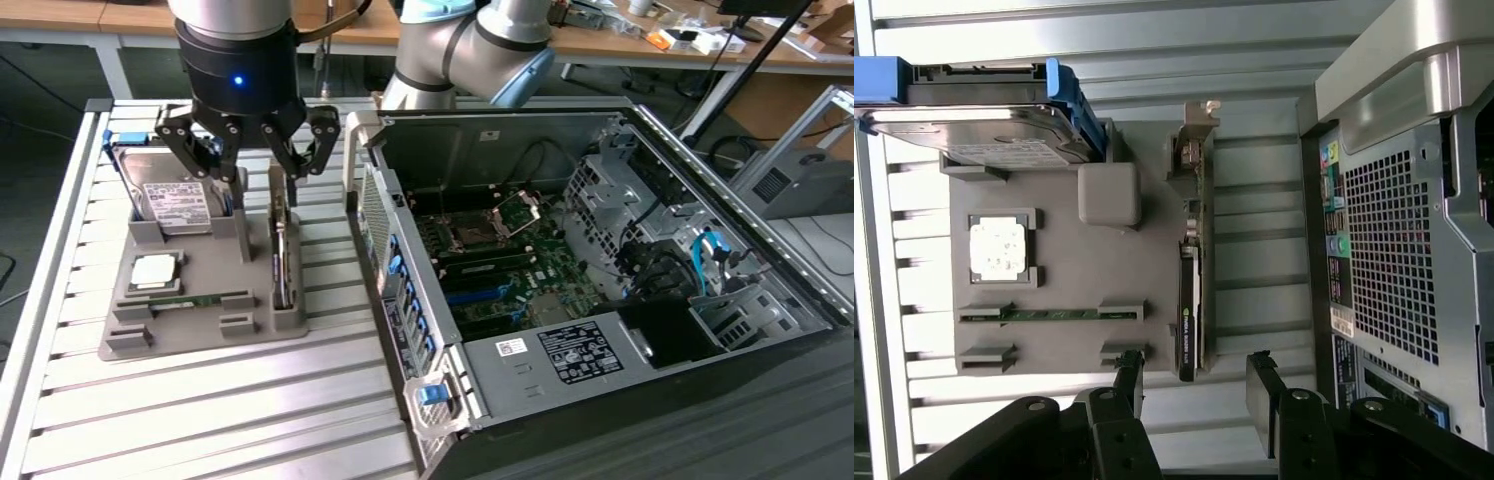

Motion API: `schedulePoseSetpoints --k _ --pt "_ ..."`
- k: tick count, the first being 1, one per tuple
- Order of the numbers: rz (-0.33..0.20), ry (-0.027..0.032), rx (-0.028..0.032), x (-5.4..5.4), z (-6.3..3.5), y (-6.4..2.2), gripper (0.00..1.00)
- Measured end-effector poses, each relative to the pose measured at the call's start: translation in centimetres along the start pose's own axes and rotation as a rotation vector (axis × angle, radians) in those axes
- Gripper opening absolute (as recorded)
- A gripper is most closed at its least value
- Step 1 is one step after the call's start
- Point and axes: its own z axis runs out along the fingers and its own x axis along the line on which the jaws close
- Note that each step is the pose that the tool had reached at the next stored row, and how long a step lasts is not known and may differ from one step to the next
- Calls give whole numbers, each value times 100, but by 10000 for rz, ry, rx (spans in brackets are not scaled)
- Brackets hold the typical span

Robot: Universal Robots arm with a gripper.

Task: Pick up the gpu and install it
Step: 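Pick up the gpu and move the gpu toward the slot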

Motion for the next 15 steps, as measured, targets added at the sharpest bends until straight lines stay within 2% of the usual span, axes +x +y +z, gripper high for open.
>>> schedulePoseSetpoints --k 15 --pt "0 -1 -1 1 35 -1 54"
